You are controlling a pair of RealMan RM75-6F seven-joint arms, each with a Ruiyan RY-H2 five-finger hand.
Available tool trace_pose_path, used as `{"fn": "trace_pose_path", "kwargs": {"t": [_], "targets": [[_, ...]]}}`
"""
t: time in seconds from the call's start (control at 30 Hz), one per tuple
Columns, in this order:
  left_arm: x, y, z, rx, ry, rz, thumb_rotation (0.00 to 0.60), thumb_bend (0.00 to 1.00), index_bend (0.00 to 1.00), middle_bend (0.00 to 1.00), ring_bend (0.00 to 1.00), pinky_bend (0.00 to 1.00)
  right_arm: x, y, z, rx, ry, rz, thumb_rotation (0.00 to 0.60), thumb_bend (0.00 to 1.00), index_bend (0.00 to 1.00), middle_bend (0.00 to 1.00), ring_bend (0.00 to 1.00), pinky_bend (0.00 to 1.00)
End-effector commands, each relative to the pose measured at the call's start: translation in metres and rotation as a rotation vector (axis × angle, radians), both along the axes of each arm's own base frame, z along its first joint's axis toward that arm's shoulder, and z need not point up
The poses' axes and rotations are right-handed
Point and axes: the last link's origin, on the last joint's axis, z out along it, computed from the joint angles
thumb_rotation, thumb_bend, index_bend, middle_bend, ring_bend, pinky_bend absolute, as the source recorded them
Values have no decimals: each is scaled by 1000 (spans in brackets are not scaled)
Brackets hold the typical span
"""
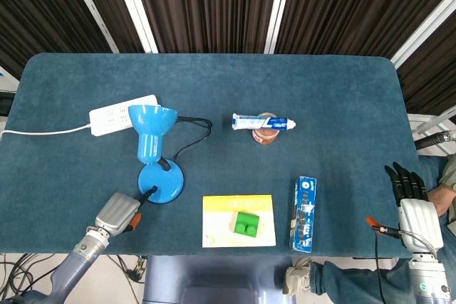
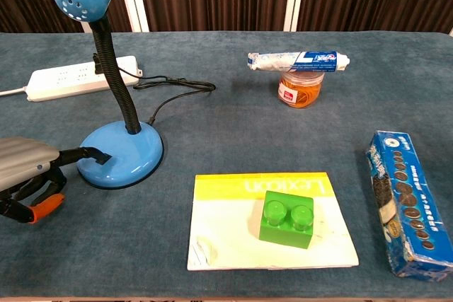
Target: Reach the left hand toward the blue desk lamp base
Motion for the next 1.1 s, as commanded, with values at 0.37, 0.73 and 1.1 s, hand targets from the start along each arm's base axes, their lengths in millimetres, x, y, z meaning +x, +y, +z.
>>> {"fn": "trace_pose_path", "kwargs": {"t": [0.37, 0.73, 1.1], "targets": [[-1, 1, -3, -6, 8, 10, 600, 556, 97, 703, 730, 755, 0, 0, 0, 2, 1, 2, 600, 103, 0, 18, 38, 0], [-5, 3, -5, -14, 15, 27, 600, 556, 96, 703, 730, 755, 1, 0, -1, 4, 2, 3, 600, 102, 0, 18, 38, 0], [3, 10, 5, 31, -2, 6, 600, 550, 96, 669, 711, 755, 1, 1, 0, 0, 0, 3, 600, 103, 0, 18, 38, 0]]}}
